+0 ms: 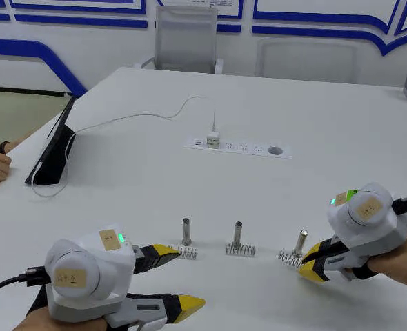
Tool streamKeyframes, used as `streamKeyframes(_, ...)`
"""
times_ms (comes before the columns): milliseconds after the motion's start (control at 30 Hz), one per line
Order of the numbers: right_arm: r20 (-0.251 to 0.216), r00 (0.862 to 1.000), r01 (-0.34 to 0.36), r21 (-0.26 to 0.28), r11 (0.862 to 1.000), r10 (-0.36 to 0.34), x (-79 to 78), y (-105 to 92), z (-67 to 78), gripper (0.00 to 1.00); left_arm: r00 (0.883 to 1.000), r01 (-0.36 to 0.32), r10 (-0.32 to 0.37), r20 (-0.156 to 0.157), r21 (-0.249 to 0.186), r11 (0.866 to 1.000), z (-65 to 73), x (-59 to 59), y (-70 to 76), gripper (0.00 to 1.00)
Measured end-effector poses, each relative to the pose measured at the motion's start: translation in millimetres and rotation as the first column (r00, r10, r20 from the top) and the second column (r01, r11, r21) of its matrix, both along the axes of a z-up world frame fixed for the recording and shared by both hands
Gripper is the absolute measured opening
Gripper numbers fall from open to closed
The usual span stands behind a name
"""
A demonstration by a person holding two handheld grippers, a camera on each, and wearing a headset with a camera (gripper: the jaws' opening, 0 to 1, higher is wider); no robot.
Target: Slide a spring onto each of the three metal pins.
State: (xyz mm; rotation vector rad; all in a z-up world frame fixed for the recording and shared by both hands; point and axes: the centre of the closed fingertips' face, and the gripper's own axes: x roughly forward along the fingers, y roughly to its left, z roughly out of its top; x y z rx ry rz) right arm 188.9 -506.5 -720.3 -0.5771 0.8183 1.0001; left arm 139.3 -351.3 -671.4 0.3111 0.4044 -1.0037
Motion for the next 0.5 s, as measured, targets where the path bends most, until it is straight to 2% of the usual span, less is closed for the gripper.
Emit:
streamKeyframes(233,0.02,0.997,-0.075,-0.001,0.997,0.075,-13.8,12.6,15.2,0.12,0.999,0.054,-0.054,-0.006,0.001,0.999,-2.9,1.4,-21.2,0.46)
streamKeyframes(500,0.023,0.985,-0.17,-0.01,0.985,0.17,-32.8,29.6,27.9,0.12,0.991,0.13,-0.13,0.006,0.021,0.991,-3.9,0.0,-42.7,0.44)
